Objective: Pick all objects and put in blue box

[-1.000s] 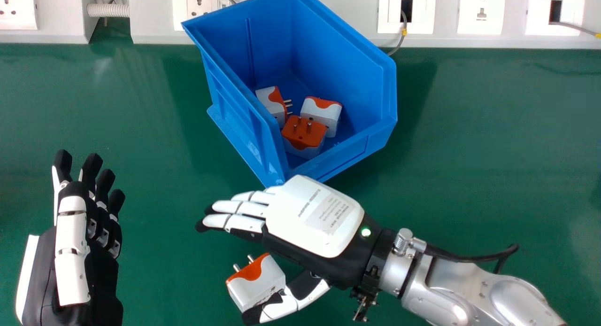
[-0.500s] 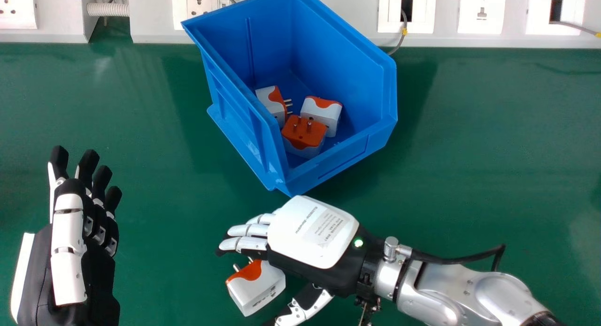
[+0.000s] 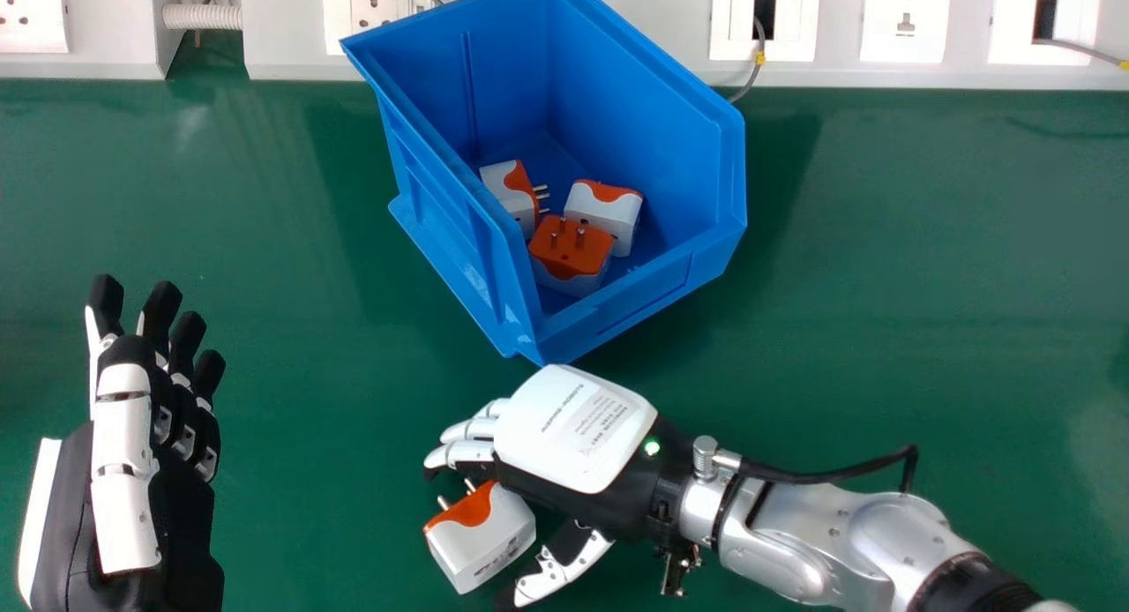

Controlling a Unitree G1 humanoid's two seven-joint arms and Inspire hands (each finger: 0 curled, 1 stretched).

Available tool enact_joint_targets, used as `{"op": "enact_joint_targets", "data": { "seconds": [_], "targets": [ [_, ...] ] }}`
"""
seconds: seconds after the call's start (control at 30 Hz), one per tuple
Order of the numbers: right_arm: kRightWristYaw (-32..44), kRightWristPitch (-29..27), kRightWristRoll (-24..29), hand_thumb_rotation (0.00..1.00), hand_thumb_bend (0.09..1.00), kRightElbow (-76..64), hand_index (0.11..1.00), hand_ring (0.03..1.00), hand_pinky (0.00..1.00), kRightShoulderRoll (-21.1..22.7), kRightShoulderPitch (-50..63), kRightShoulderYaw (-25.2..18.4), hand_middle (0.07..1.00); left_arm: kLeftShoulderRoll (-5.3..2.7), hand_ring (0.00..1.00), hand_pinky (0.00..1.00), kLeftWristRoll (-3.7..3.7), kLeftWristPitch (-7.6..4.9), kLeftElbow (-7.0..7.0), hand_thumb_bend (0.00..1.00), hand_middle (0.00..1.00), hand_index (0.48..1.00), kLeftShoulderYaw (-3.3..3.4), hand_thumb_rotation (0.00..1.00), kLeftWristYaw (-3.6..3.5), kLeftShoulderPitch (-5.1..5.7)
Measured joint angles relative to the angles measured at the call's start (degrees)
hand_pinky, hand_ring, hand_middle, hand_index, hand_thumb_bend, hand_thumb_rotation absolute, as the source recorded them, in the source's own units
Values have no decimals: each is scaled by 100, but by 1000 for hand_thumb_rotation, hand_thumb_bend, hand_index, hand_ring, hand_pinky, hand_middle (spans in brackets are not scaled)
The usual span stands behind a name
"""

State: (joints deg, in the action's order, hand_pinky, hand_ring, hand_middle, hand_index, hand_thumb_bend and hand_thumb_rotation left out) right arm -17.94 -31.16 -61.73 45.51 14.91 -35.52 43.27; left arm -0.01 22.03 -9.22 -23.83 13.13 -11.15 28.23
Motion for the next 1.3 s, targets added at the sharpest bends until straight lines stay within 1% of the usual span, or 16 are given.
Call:
{"op": "enact_joint_targets", "data": {
  "seconds": [0.13,0.2,0.23,0.27,0.3,0.37,0.4,0.47,0.53,0.57,0.63,0.73,0.9,1.03,1.3],
  "targets": [
    [-103,63,0,460,486,187,773,763,619,-76,-129,100,802,-1,1000,1000,-4,-1,-7,172,1000,1000,-3,995,17,2],
    [-204,64,-1,453,484,278,769,760,617,-96,-182,164,799,0,1000,1000,-18,-1,-12,173,1000,1000,-2,996,21,5],
    [-291,69,3,436,483,352,756,743,606,-120,-203,182,783,1,1000,1000,-20,-1,-16,174,1000,1000,-3,997,21,5],
    [-341,68,17,378,486,406,703,688,569,-140,-215,191,729,1,1000,1000,-19,-1,-23,178,1000,1000,-2,998,21,5],
    [-362,69,31,378,486,433,703,688,569,-152,-217,193,729,1,1000,1000,-15,-1,-28,178,1000,1000,-2,998,21,5],
    [-352,71,79,293,492,493,623,588,498,-181,-226,192,629,2,1000,1000,-4,-1,-29,185,1000,1000,-2,998,21,4],
    [-304,78,119,293,492,507,623,588,498,-197,-231,188,629,3,1000,1000,6,-1,-29,185,1000,1000,-1,998,19,4],
    [-116,150,261,243,491,499,569,475,399,-257,-250,159,527,4,1000,1000,42,0,-29,189,1000,1000,1,988,16,-1],
    [24,186,338,212,489,445,533,370,304,-286,-258,126,429,7,1000,1000,47,0,-29,189,1000,1000,2,982,9,-3],
    [60,187,400,212,489,396,533,370,304,-284,-258,122,429,8,1000,1000,50,0,-29,189,1000,1000,7,982,7,-2],
    [173,181,533,193,488,322,510,298,240,-297,-258,112,357,17,1000,1000,54,0,-29,187,1000,1000,14,977,5,-7],
    [447,182,764,177,487,217,490,240,188,-328,-255,71,297,42,1000,1000,48,0,-29,189,1000,1000,15,974,4,-28],
    [628,352,838,169,486,110,480,216,163,-347,-241,31,277,59,1000,1000,57,0,-28,191,1000,1000,16,972,-10,-43],
    [794,445,988,164,485,60,476,235,173,-373,-211,-14,308,62,1000,1000,57,0,-28,194,1000,1000,15,959,-10,-50],
    [962,641,1146,159,484,-74,473,239,175,-367,-127,-131,314,60,1000,1000,49,-1,-27,184,1000,1000,15,970,-6,-90]
  ]
}}
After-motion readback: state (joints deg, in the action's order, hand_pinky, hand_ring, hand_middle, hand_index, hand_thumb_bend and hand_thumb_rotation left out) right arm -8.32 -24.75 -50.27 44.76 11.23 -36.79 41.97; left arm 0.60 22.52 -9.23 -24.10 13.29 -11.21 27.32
